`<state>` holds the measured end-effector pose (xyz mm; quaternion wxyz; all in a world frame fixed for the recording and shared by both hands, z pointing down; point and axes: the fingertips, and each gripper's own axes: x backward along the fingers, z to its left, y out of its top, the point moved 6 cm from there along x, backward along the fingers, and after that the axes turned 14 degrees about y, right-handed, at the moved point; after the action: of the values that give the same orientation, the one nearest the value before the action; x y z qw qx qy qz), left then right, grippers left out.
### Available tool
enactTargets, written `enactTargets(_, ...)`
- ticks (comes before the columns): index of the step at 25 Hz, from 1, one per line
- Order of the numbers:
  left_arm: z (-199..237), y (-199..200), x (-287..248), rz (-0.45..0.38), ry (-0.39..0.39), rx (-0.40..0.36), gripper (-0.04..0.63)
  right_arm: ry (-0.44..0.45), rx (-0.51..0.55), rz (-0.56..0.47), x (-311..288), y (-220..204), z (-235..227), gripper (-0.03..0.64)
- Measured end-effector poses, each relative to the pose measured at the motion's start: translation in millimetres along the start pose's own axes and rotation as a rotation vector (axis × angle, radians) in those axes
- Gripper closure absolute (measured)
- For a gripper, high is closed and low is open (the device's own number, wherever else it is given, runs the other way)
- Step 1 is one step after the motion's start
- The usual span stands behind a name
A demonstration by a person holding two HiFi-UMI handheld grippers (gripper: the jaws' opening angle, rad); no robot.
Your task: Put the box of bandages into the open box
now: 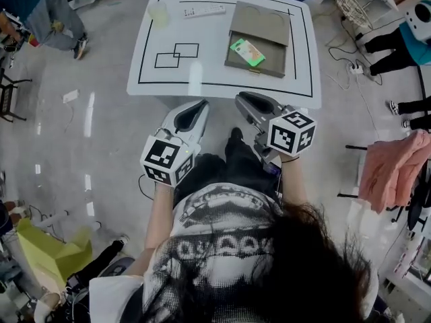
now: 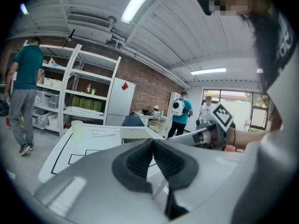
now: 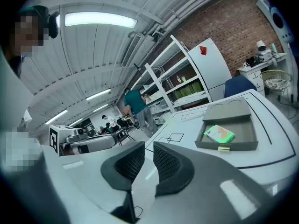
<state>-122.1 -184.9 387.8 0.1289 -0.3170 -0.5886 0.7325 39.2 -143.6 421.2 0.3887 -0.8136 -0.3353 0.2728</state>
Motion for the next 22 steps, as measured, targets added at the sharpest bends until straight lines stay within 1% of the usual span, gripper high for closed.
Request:
enactTargets(4, 1.0, -8.5, 16.9, 0.005, -0.027, 0.009, 0.595, -0.018, -0.007, -0.001, 0.6, -14.4, 23.9, 0.563)
enactTargets(9, -0.3, -12.8, 27.0, -0.006, -0.046, 0.023, 0.595, -0.025, 0.002, 0.009, 0.5, -20.7, 40.1, 0.574)
enactTargets(17, -11.2, -14.2, 33.3, -0.015, -0.058, 0.025, 0.595, -0.013, 0.016, 0.014, 6.4, -24.8, 52.7, 0.591)
enactTargets(22, -33.4, -16.7, 31.0, -0.006, -0.06, 0.022, 0.595, -0.002, 0.018, 0.014, 24.2, -30.7, 55.9, 0.598)
